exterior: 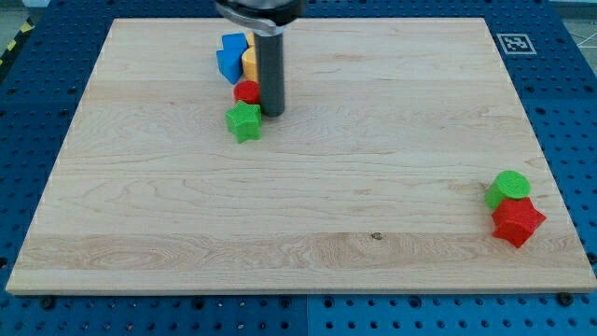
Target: Push the red circle to the left side of the green star
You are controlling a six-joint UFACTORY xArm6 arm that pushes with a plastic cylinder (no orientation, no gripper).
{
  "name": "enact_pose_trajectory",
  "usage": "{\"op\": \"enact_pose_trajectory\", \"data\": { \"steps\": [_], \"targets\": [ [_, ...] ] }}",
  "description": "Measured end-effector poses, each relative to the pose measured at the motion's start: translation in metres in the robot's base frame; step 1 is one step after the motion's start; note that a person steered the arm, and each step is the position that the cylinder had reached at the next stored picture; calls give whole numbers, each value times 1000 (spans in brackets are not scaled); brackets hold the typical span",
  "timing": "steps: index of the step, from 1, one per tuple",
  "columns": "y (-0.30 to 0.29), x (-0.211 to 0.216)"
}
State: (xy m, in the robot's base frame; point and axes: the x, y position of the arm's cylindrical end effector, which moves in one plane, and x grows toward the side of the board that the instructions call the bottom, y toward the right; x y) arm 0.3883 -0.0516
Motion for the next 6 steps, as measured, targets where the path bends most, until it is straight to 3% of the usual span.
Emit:
{"op": "enact_pose_trajectory", "data": {
  "steps": [2, 3, 4, 6],
  "targets": [
    [-30, -6],
    [-2, -23],
    [-19, -51],
    [-78, -52]
  ]
}}
